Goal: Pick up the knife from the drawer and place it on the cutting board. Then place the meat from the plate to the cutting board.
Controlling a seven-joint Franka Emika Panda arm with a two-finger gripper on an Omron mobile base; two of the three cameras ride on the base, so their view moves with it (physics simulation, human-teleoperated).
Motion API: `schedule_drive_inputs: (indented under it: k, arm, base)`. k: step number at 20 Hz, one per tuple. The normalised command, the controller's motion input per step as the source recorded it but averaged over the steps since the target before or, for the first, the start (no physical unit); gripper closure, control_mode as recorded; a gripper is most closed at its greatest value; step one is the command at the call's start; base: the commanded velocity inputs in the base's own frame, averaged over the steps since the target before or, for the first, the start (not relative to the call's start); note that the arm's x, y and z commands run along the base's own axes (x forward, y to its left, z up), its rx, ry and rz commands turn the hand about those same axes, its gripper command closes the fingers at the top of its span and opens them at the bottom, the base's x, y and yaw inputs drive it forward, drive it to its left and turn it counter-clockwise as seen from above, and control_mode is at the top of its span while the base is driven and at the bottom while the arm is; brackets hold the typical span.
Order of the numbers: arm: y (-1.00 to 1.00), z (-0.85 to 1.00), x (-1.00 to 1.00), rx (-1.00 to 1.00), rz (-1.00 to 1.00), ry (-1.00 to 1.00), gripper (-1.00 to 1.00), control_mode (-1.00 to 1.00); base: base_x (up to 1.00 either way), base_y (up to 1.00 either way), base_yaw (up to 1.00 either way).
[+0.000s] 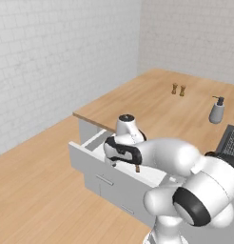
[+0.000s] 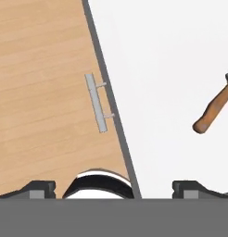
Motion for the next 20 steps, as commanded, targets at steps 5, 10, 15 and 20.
schedule_drive_inputs:
  k: [5, 10, 15, 20]
  arm:
    - [0.15, -0.40, 0.35, 0.00, 0.09, 0.09, -1.00, -1.00]
    - [0.15, -0.30, 0.37, -0.02, 0.03, 0.07, -1.00, -1.00]
    - [0.03, -0.33, 0.49, -0.02, 0.00, 0.04, -1.00, -1.00]
    - [0.01, -0.37, 0.32, -0.01, 0.00, 0.00, -1.00, -1.00]
  base:
    - [0.00, 0.00, 0.00]
    - [0.00, 0.00, 0.00]
    - [0.00, 0.00, 0.00]
    - [0.00, 0.00, 0.00]
